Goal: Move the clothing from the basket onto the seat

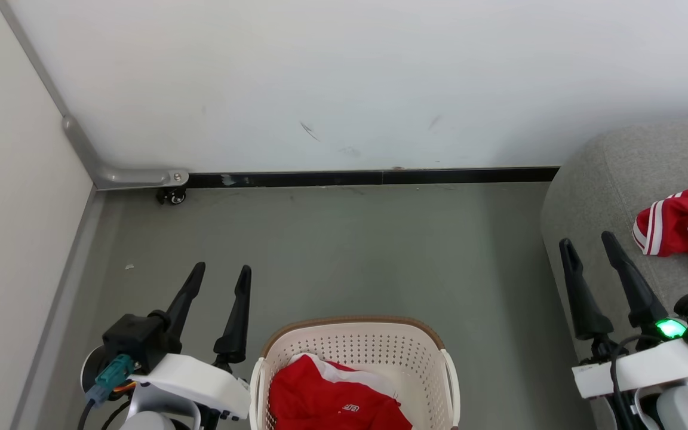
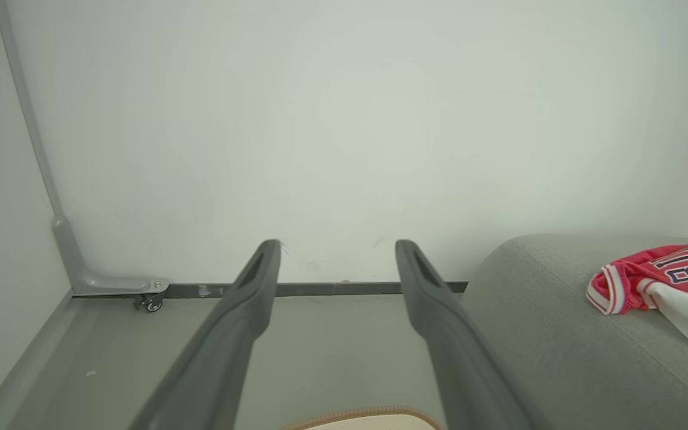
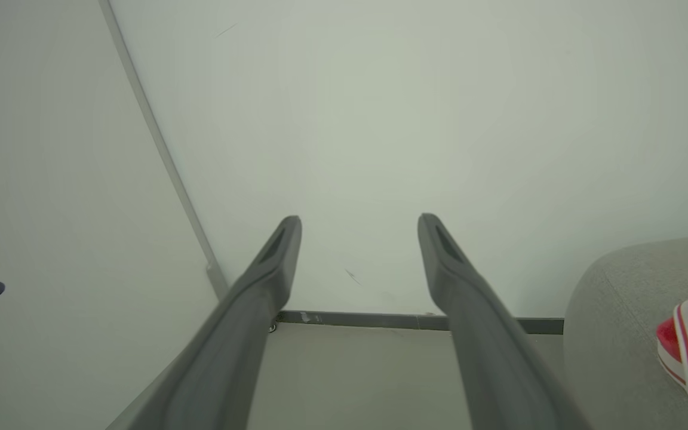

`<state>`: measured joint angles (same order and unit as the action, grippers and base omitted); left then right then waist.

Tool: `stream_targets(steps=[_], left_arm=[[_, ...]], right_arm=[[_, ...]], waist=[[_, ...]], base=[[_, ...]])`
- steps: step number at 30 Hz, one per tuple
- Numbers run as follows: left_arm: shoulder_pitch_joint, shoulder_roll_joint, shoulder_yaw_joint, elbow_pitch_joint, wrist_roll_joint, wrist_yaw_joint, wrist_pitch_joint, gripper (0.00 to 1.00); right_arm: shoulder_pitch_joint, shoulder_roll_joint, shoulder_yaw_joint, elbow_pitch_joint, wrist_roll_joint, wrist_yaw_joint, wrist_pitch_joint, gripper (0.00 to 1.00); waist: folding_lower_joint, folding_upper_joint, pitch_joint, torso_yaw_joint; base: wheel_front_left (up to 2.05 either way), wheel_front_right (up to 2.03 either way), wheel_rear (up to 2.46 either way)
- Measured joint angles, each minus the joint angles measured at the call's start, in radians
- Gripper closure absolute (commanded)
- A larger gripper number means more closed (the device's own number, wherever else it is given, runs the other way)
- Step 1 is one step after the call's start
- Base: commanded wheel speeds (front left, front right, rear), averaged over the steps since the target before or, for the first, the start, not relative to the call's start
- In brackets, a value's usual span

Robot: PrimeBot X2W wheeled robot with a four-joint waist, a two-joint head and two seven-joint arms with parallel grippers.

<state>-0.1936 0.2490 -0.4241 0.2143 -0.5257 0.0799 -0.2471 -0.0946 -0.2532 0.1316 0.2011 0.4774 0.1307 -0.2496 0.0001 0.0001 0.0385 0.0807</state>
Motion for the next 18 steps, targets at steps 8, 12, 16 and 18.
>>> stream_targets(steps=[8,12,16,18], left_arm=[[0.018,-0.011,0.052,-0.010,0.028,0.017,0.000,0.00],[0.030,-0.011,0.072,-0.011,0.054,0.022,0.000,0.00],[0.042,-0.014,0.095,-0.013,0.073,0.027,0.000,0.00],[0.049,-0.019,0.101,-0.013,0.082,0.027,0.000,0.00]], right_arm=[[0.054,0.014,0.005,-0.014,-0.028,0.000,0.000,0.00],[0.059,0.015,-0.003,-0.035,-0.052,0.000,0.000,0.00],[0.060,0.016,-0.013,-0.044,-0.057,0.000,0.000,0.00],[0.060,0.020,-0.015,-0.049,-0.061,0.000,0.000,0.00]], waist=[[0.0000,0.0000,0.000,-0.004],[0.0000,0.0000,0.005,-0.004],[0.0000,0.0000,0.010,-0.004],[0.0000,-0.0001,0.013,-0.004]], base=[[0.00,0.00,0.00],[0.00,0.00,0.00],[0.00,0.00,0.00],[0.00,0.00,0.00]])
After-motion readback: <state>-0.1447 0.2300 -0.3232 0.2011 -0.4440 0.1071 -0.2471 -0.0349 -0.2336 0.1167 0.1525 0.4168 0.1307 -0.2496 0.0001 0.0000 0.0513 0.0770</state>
